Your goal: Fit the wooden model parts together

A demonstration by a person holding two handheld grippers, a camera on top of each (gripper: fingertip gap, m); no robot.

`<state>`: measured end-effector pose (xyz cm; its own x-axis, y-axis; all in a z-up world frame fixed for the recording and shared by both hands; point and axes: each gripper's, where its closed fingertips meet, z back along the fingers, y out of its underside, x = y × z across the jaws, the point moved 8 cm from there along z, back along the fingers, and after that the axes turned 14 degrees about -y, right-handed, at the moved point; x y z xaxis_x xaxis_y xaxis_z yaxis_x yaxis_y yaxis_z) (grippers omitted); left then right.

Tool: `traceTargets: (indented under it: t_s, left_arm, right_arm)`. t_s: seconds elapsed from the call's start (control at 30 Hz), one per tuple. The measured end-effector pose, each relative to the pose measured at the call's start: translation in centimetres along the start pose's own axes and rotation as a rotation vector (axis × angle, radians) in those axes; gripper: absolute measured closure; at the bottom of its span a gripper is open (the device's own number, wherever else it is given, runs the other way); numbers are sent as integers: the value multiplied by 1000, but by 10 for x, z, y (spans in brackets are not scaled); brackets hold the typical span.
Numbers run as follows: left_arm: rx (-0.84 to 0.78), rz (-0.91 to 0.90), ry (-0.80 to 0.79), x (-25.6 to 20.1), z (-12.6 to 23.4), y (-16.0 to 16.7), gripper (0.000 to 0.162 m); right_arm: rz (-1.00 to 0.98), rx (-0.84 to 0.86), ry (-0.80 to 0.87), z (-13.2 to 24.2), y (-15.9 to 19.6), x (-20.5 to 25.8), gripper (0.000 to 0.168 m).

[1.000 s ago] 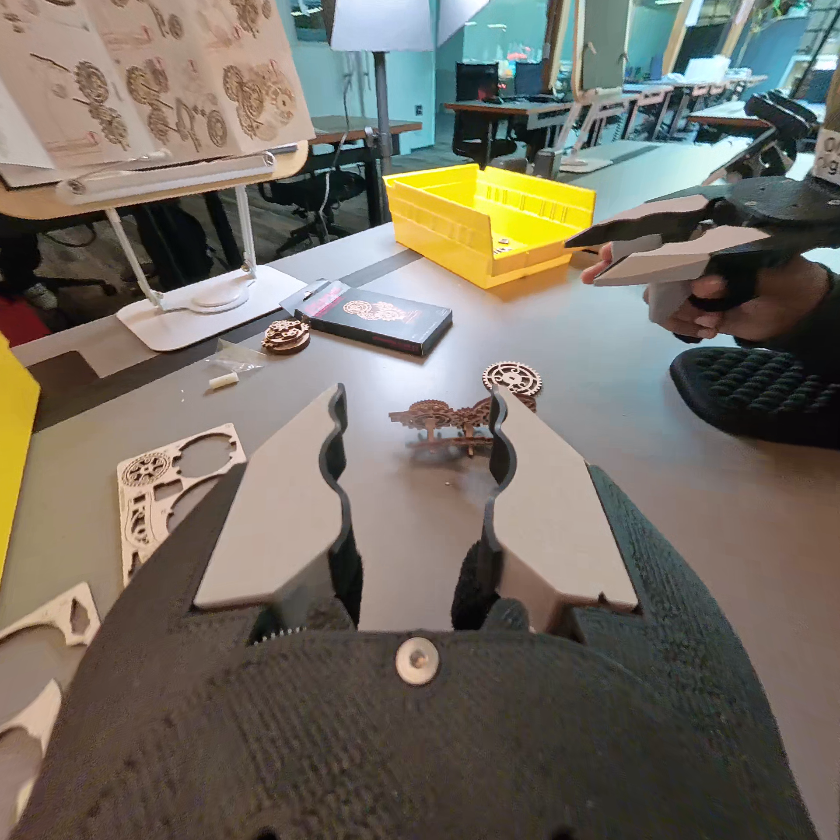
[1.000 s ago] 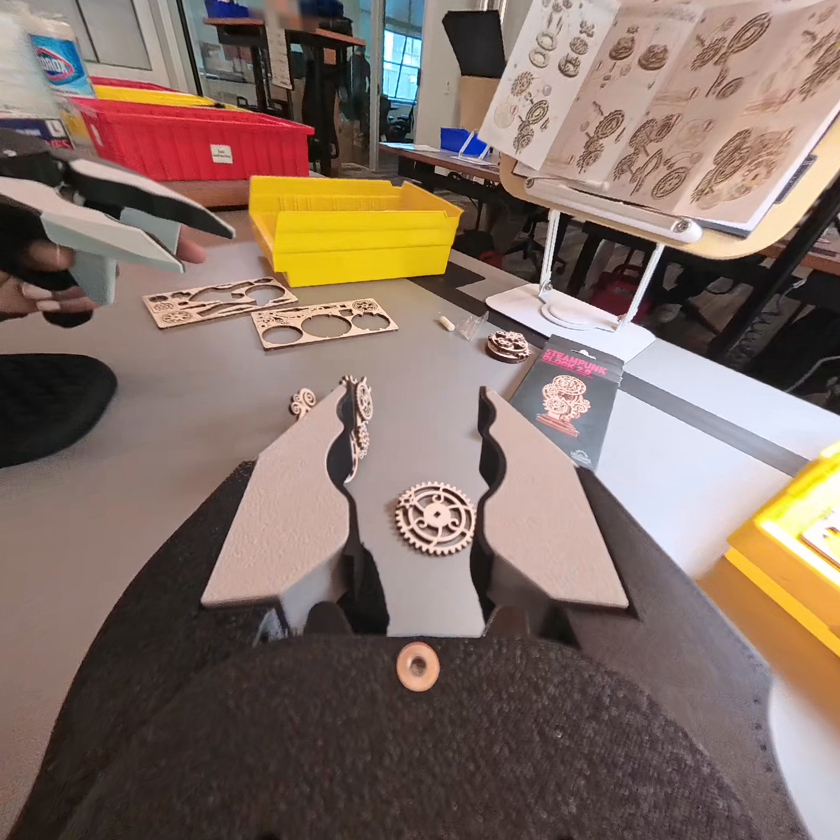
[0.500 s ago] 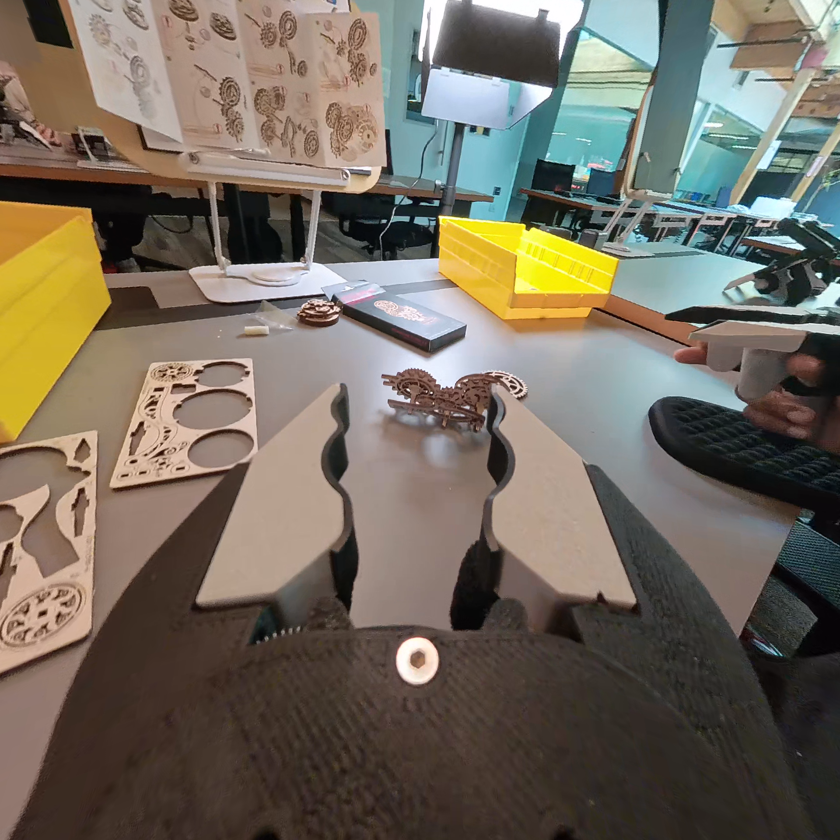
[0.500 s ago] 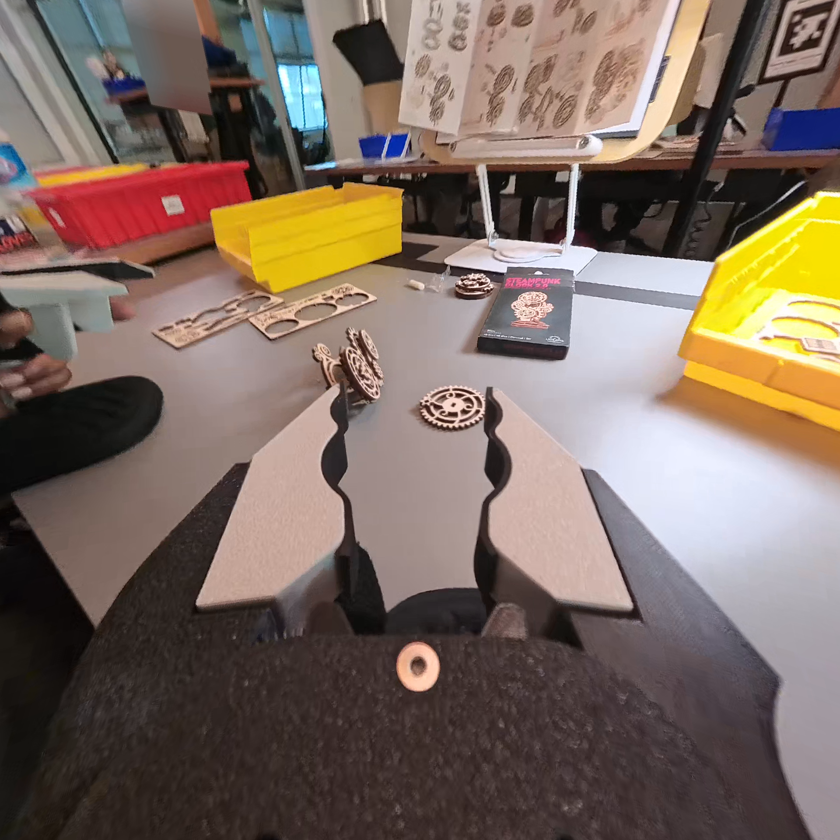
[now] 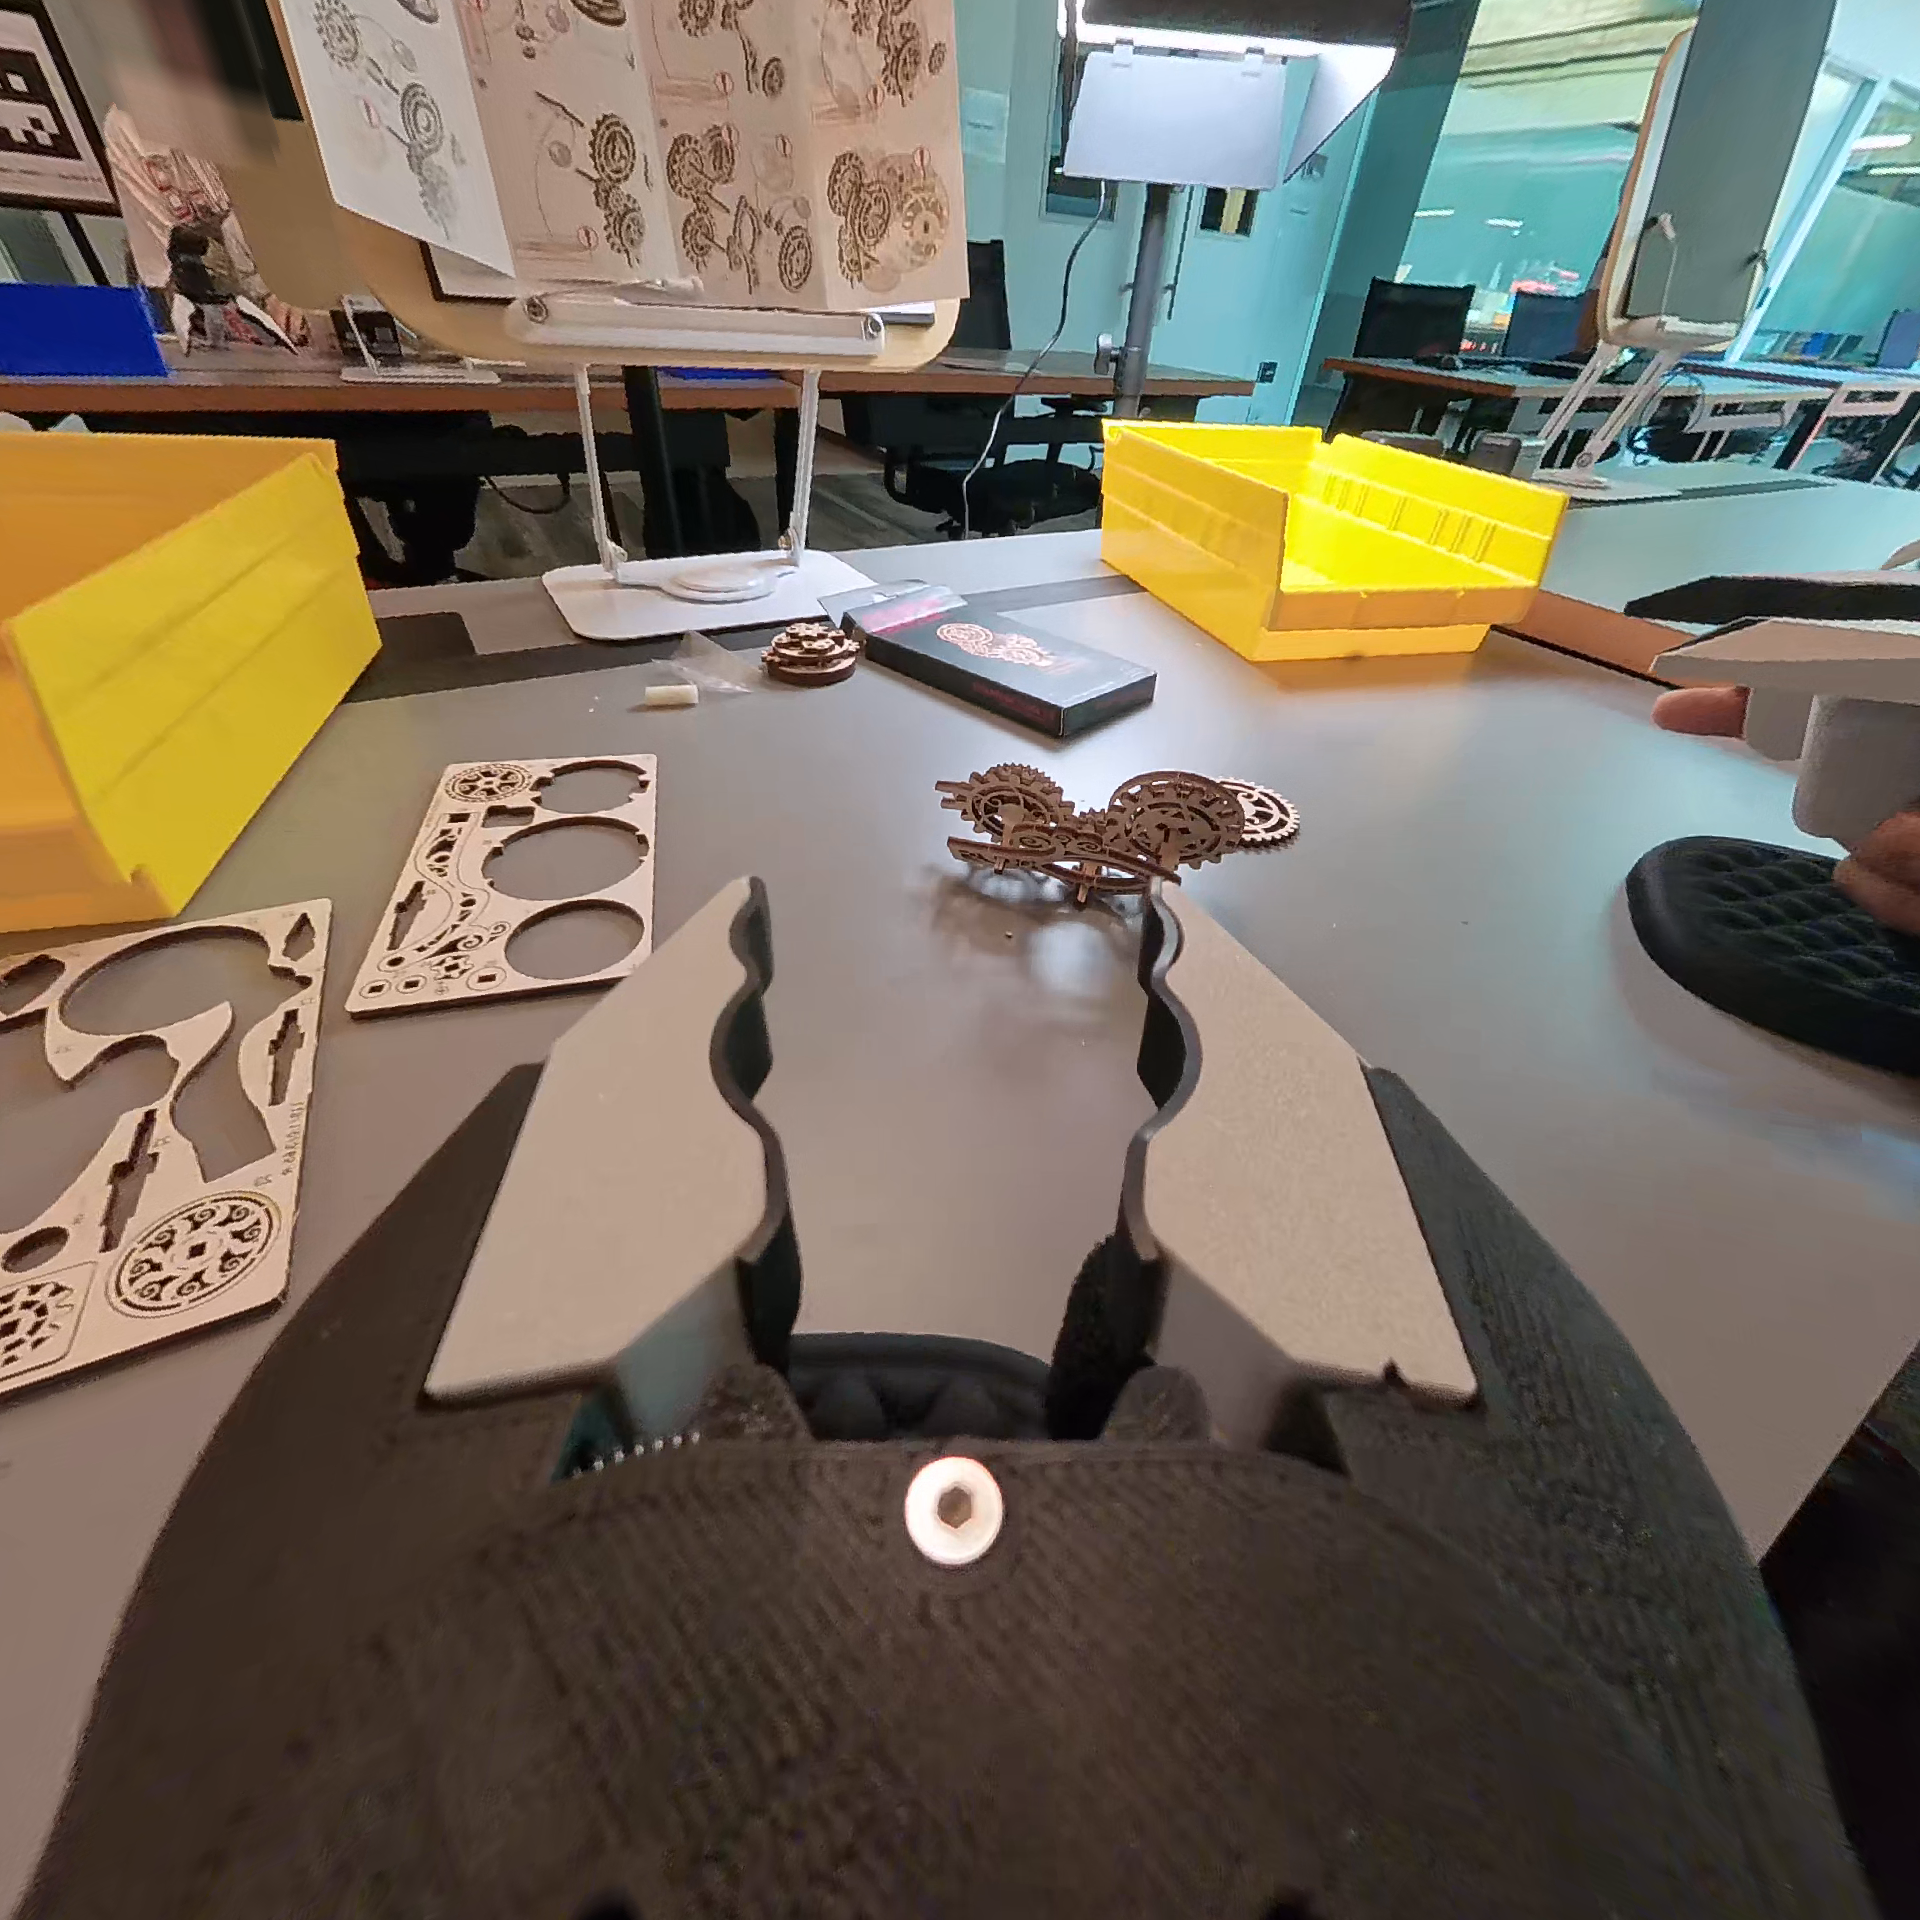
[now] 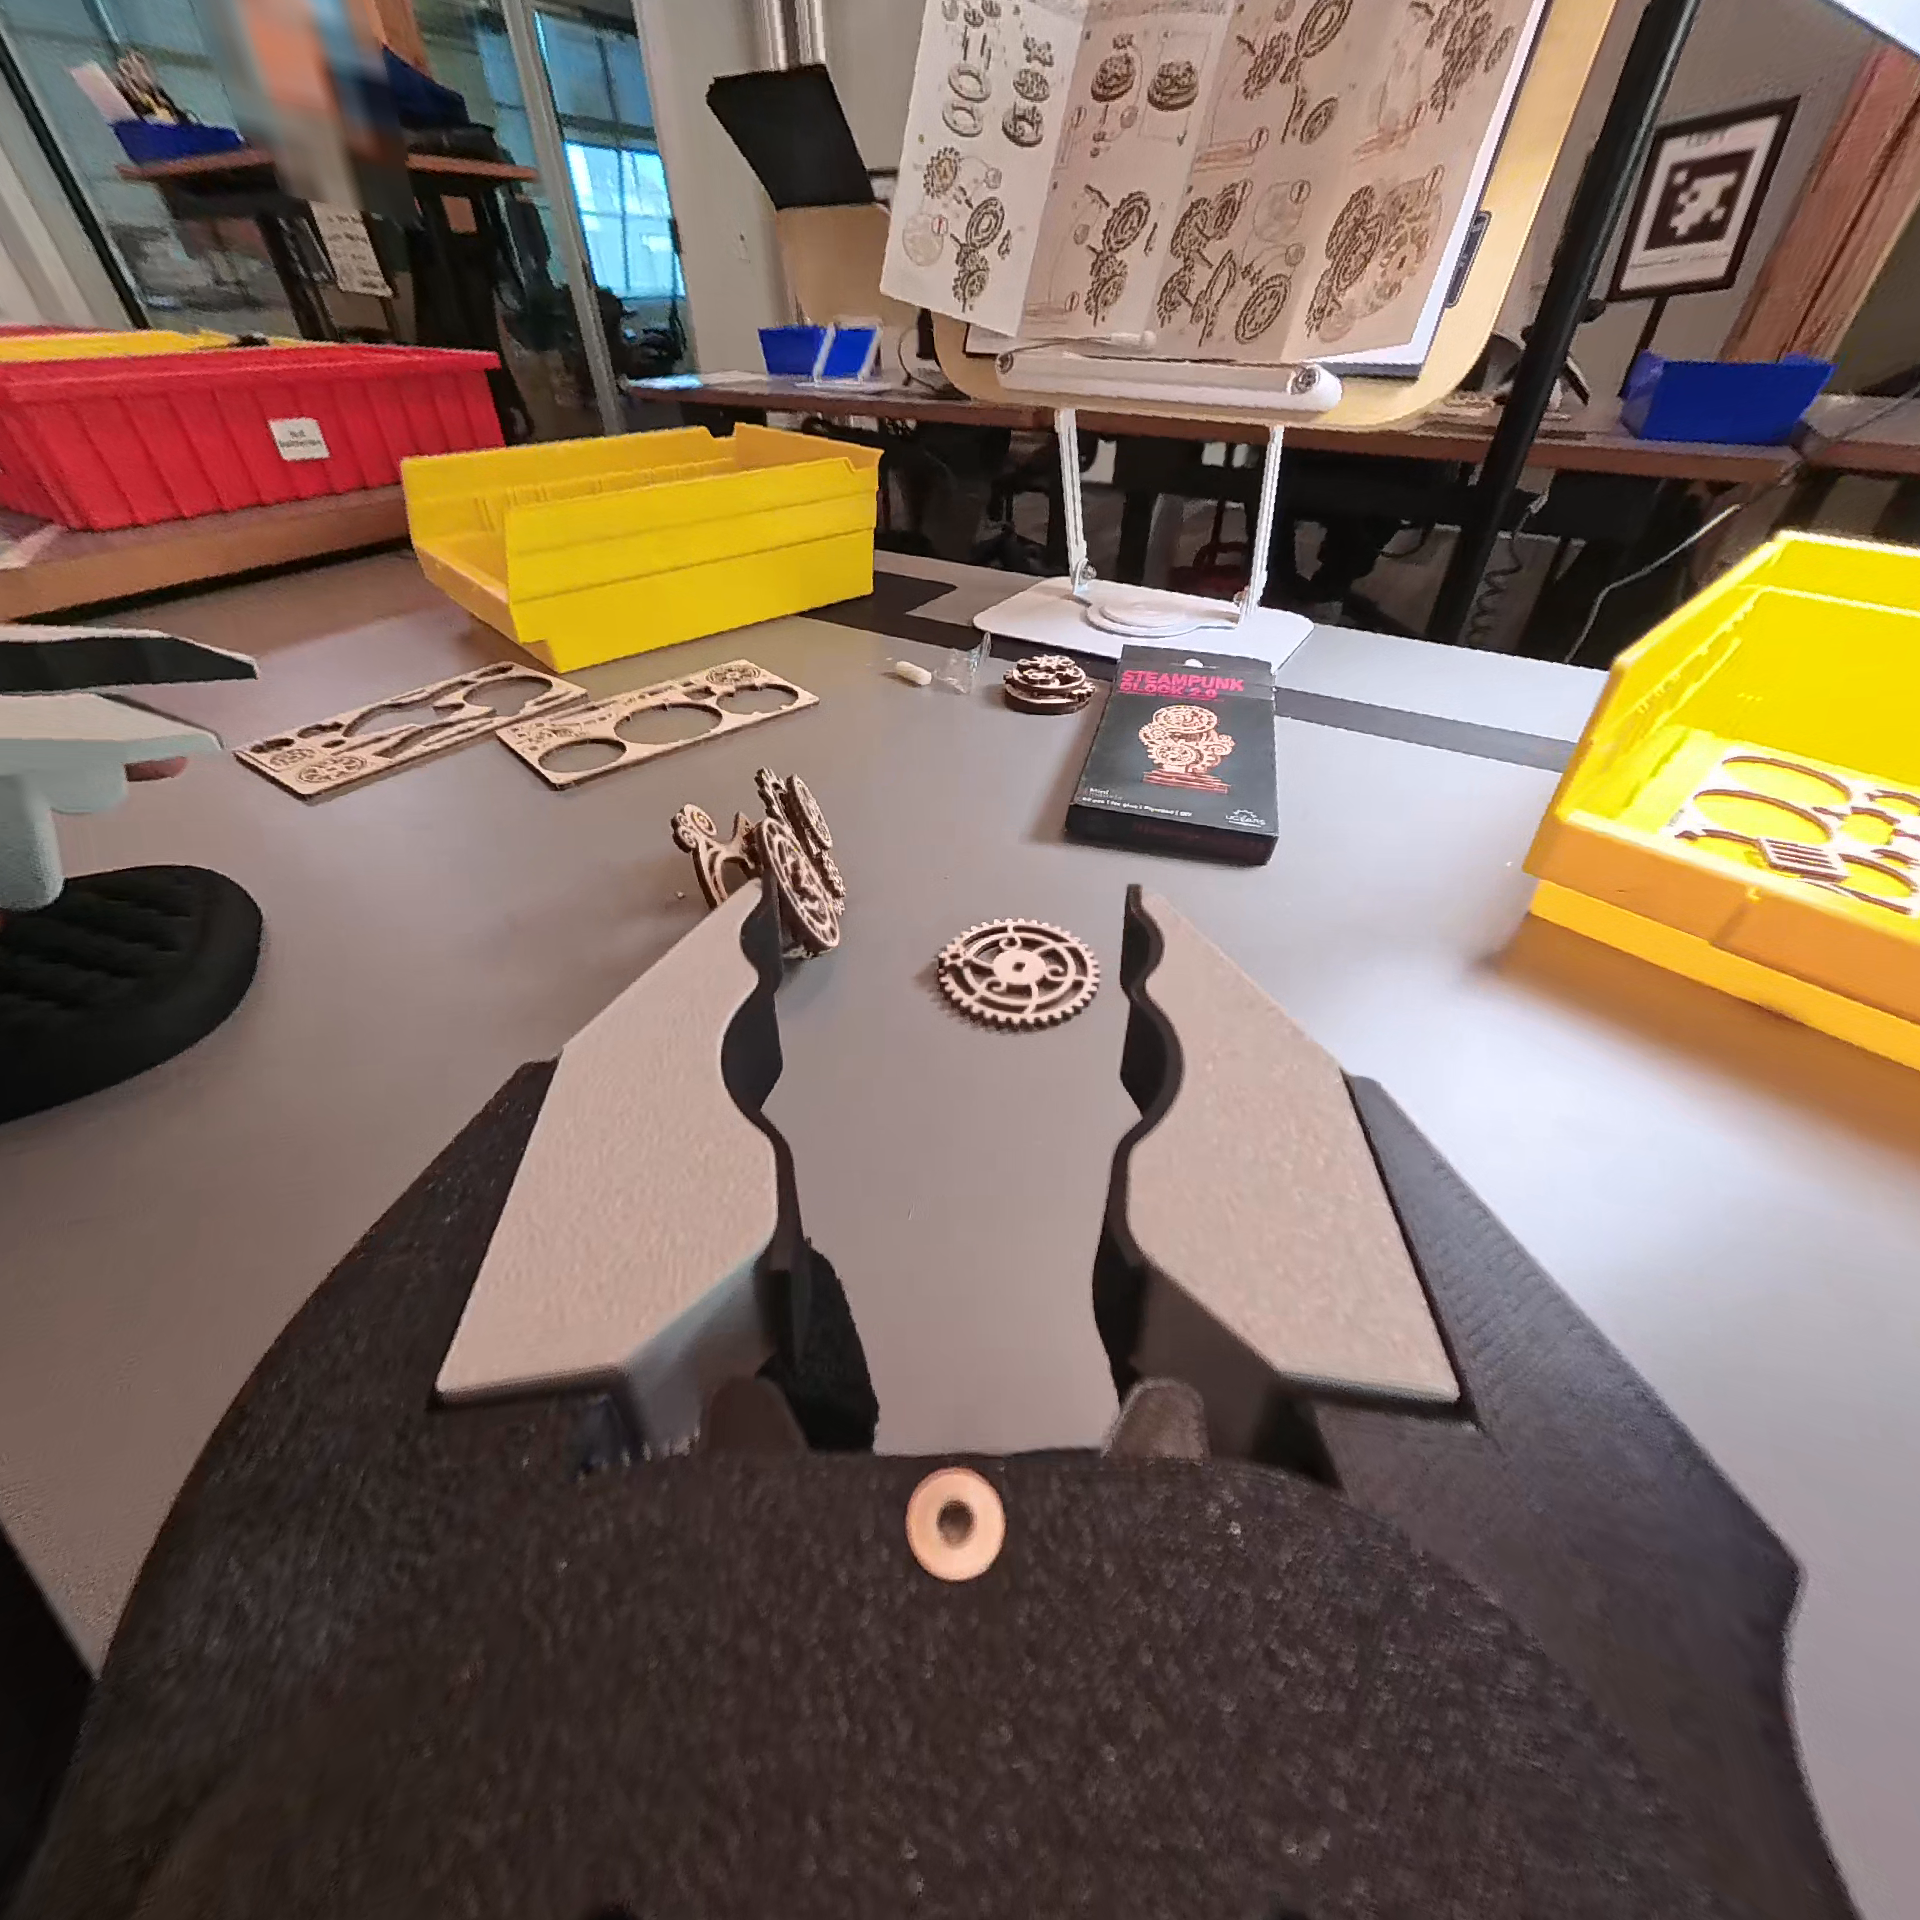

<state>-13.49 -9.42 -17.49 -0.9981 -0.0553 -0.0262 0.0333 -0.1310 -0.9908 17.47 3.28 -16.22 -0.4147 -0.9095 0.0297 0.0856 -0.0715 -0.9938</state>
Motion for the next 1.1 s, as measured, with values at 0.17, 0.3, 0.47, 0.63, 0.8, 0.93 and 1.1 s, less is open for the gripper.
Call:
traceTargets:
  t_s: [0.17,0.3,0.47,0.63,0.8,0.93,1.1]
  left_arm:
    - [24,14,-14,2,-3,2,87]
    - [40,12,-30,3,-4,3,88]
    - [20,6,-36,2,-2,3,92]
    - [54,-22,-44,0,-4,6,92]
    - [108,-14,-42,1,-8,9,91]
    - [100,-10,-34,1,-7,9,91]
    - [135,-37,-2,-3,-10,10,87]
  right_arm:
    - [-92,-91,-58,-3,2,-10,104]
    - [-132,-111,-94,-5,3,-12,105]
    - [-116,-147,-78,-1,2,-10,106]
    - [-94,-117,-67,-3,4,-8,108]
    - [-54,-1,-65,-14,11,-4,110]
    - [-21,67,-62,-21,15,0,112]
    - [3,101,-73,-23,17,3,115]
